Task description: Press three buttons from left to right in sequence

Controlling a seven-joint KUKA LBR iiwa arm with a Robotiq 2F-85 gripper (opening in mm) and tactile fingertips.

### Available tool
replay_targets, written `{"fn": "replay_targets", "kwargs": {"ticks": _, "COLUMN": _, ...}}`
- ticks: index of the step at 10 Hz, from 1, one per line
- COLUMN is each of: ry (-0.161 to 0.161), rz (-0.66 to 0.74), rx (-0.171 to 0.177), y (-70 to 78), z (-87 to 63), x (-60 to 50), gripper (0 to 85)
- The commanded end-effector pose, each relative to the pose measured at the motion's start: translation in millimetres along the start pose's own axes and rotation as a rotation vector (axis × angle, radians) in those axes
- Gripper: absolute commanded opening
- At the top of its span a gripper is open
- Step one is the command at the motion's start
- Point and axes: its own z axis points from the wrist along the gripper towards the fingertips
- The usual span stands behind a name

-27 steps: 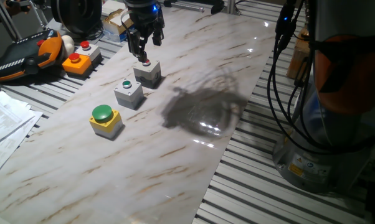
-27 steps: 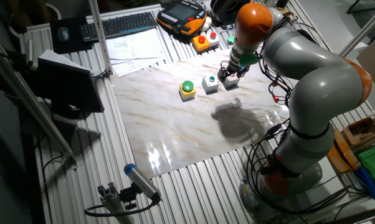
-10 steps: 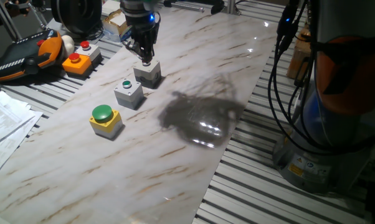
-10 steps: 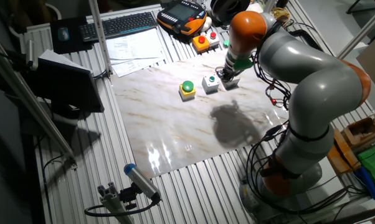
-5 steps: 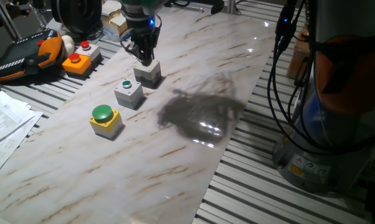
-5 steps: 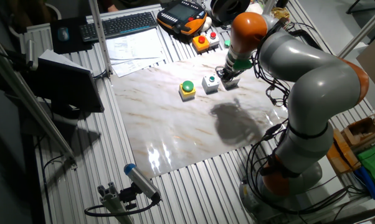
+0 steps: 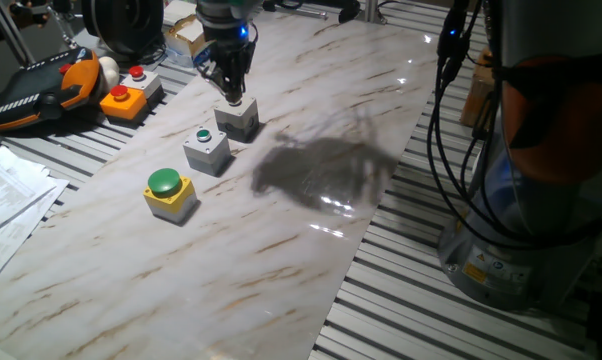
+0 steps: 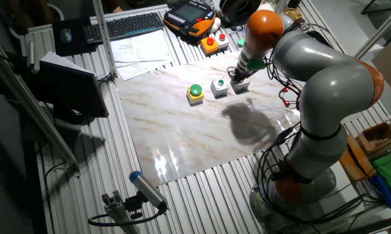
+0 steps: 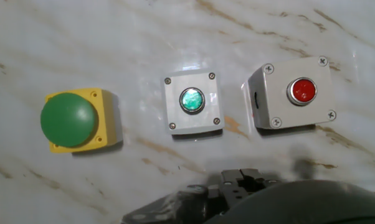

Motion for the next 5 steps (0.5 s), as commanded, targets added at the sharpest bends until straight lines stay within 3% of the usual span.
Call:
{"fn": "replay_targets", "kwargs": {"ticks": 1, "ry": 0.005, "rz": 0.009, "rx": 0.011, "y": -2.2, "z": -2.0, "x": -3.7, "gripper": 0.7}}
{"fn": "replay_targets", "kwargs": {"ticks": 5, "ry": 0.006, "rz": 0.033, "rx": 0.045, "y": -16.5, "z": -0.5, "x": -15.1, "gripper": 0.7}}
